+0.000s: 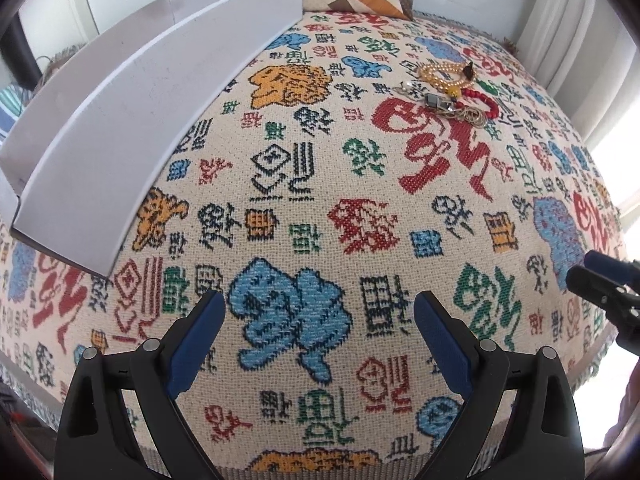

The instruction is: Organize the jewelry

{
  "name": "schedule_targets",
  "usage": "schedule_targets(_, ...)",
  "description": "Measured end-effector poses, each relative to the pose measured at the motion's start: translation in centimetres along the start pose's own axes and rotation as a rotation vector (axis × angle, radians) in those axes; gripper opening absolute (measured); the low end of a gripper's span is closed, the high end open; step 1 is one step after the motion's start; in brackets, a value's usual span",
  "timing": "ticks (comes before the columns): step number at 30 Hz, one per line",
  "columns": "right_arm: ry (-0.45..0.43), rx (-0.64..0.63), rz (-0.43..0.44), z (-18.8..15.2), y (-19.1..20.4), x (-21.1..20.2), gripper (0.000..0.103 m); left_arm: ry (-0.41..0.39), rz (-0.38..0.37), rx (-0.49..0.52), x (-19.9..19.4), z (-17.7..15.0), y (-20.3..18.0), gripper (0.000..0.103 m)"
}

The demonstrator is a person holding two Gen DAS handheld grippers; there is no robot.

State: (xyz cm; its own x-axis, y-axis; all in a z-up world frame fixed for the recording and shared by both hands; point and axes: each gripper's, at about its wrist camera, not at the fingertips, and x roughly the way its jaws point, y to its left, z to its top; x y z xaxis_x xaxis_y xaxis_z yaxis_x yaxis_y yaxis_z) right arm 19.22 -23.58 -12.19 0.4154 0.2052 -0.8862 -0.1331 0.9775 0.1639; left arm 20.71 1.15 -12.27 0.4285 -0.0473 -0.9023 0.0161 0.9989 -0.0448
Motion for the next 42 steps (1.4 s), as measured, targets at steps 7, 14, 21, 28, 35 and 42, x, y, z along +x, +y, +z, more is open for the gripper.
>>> schedule_targets(7,-0.006,-0.001,-0.002,0.4,0.0,-0.1,0.063,-0.005,-0.014,0.005,-0.4,1.1,-0.4,0.096)
schedule_targets(14,0.005,0.0,0.01,0.6,-0.2,0.4,0.063,0.02,-0.026,0.02,0.1,1.4,-0.6,0.096)
schedule_targets(21,0.016,0.006,0.02,0.7,-0.4,0.9,0.063,0.047,-0.022,0.015,0.8,1.4,-0.4,0.096)
schedule_targets(28,0.019,0.019,0.021,0.7,-0.8,1.0,0.063,0.058,-0.031,0.025,0.9,1.5,-0.7,0.096)
schedule_targets(35,0.013,0.031,0.029,0.9,-1.0,0.7,0.063,0.058,-0.124,-0.024,-0.1,3.7,2.0,0.096)
schedule_targets(42,0.005,0.063,0.039,1.5,-2.5,0.1,0.063,0.034,-0.179,-0.065,-1.7,7.5,3.7,0.096)
